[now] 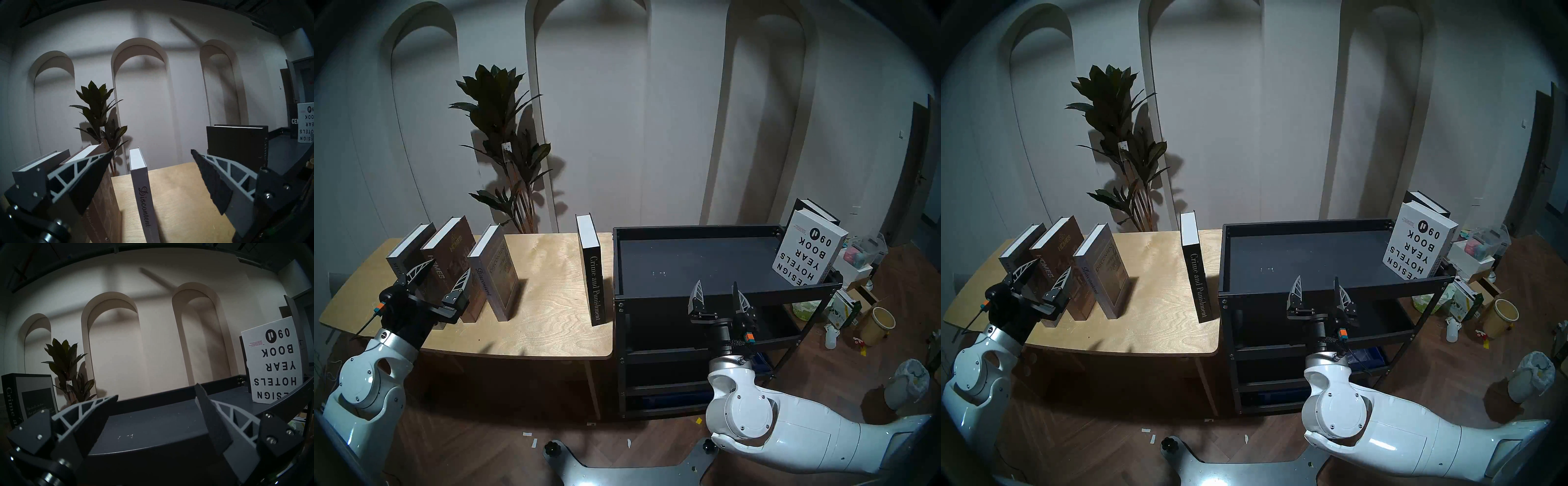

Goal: Move the books from the display table onto the shelf, standing them upright with spines facing out and tallest at one end

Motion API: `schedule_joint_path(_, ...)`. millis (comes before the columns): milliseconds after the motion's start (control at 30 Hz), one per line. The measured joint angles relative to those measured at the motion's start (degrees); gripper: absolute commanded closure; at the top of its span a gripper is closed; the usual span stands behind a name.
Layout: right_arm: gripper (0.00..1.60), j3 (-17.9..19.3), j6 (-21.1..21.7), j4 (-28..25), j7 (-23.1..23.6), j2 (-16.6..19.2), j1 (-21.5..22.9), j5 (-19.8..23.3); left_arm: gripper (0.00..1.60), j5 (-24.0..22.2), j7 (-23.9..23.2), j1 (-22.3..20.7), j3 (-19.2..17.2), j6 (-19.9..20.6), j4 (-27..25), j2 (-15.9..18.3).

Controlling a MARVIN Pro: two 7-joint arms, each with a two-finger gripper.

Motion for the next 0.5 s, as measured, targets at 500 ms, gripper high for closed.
schedule_joint_path(500,0.00,0.0,-0.4,0.1,0.4,0.1,0.0,0.1,0.00,1.7,8.6,-8.5,10.5,4.5,0.3,1.8)
